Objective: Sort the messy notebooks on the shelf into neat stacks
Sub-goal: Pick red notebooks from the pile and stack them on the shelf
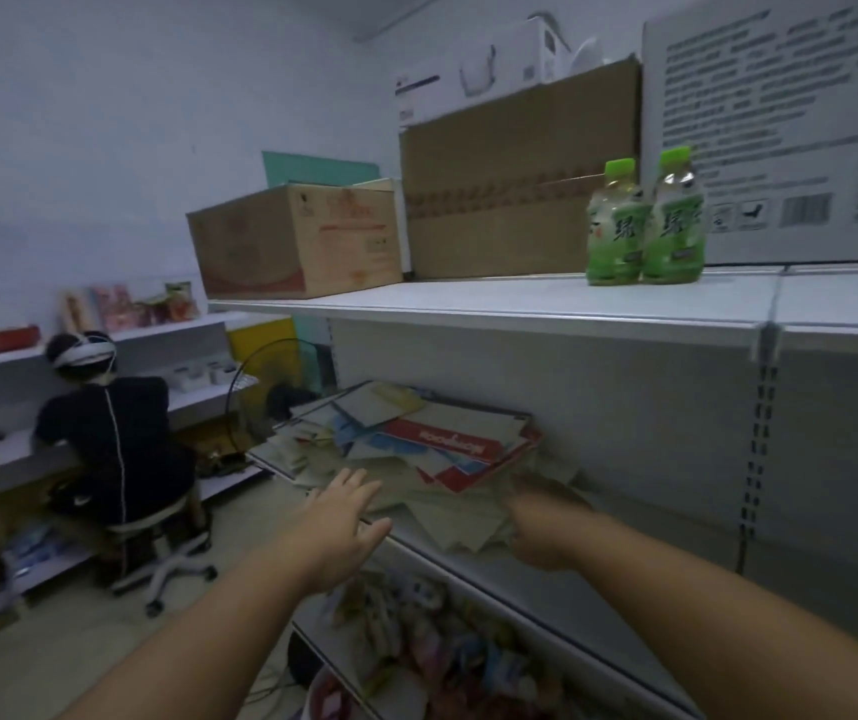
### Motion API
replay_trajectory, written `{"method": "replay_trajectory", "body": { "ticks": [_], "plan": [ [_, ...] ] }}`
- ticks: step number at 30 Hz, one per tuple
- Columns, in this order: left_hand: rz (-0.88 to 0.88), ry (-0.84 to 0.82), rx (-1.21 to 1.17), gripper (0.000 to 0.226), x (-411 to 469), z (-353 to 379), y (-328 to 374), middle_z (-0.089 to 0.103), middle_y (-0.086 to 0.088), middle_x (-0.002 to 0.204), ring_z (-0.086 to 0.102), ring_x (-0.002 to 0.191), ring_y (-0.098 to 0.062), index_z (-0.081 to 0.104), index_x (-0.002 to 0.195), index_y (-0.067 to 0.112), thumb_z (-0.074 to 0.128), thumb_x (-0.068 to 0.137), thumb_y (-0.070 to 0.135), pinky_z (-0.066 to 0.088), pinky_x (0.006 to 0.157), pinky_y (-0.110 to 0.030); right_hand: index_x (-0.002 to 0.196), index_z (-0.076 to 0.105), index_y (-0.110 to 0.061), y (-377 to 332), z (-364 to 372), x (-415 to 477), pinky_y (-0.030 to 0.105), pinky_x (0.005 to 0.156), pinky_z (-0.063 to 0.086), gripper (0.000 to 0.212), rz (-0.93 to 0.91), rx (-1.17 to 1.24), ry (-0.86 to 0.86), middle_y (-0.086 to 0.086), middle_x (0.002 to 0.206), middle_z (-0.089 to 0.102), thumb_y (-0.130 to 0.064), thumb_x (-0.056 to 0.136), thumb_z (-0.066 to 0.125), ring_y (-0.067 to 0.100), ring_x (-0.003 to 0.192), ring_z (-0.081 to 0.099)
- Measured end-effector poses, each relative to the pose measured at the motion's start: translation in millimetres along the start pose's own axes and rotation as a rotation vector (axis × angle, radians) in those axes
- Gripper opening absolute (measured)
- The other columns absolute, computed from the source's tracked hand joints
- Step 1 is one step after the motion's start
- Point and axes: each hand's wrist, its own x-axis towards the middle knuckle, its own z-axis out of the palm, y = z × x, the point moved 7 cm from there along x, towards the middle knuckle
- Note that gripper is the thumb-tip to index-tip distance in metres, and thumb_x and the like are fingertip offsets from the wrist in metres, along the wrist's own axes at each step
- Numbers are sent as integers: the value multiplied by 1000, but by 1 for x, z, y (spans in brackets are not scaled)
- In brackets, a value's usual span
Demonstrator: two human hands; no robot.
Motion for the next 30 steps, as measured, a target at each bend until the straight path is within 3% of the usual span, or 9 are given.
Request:
{"method": "replay_trajectory", "body": {
  "ticks": [2,4,6,10,14,20,24,27,30],
  "plan": [
    [5,1,6,62,15,0,-15,4,4,160,-3,147,-13,17,151,25,33,97,51,7,121,-38,140,36,-19,-10,-11,35,35,106,39,55,-22,32,55,12,145,36,-27,88,50,30,129,41],
    [-3,6,18,62,36,0,-33,4,5,160,-3,147,-12,17,151,25,33,97,51,6,121,-36,145,30,-23,-23,-16,77,38,111,32,58,-77,45,81,9,149,30,-29,90,47,29,137,30],
    [-16,-14,38,62,57,2,-52,4,5,160,-3,147,-12,16,151,26,33,97,51,6,119,-33,141,34,-22,-34,-14,118,43,111,31,55,-105,73,77,9,147,32,-33,89,45,29,136,30],
    [-86,-156,28,63,99,-2,-100,8,4,160,1,147,-13,16,151,26,33,96,53,8,118,-31,128,48,-13,-60,-13,197,38,99,42,42,-189,100,131,11,134,45,-31,90,46,29,121,46],
    [-133,-38,-43,56,136,-29,-151,27,6,154,28,139,-11,28,147,28,36,96,51,26,111,-26,123,55,-9,-77,-26,266,32,78,42,40,-234,122,220,11,132,51,-36,95,46,29,111,54],
    [-88,26,-149,46,182,-30,-192,42,9,142,46,123,-6,41,139,29,41,96,47,38,99,-20,136,41,-21,-70,-19,328,38,97,43,67,-5,148,285,7,137,49,-64,86,33,28,121,50],
    [-7,32,-389,36,229,-27,-201,55,7,131,55,111,-5,53,130,25,45,96,34,43,86,-16,133,46,-19,-60,-13,344,34,95,46,64,121,157,224,5,133,53,-56,83,55,24,118,54],
    [31,44,-738,23,261,-22,-205,65,-1,116,61,104,-11,61,112,24,49,94,17,48,84,-22,126,51,-12,-50,-25,345,33,86,50,69,245,203,243,7,124,59,-48,72,73,24,108,59],
    [8,-43,-1025,22,280,-8,-218,71,-10,99,67,94,-21,66,91,19,52,90,3,53,84,-36,99,63,-13,-41,-31,344,31,67,48,35,358,345,196,5,95,65,-31,72,75,23,86,64]
  ]
}}
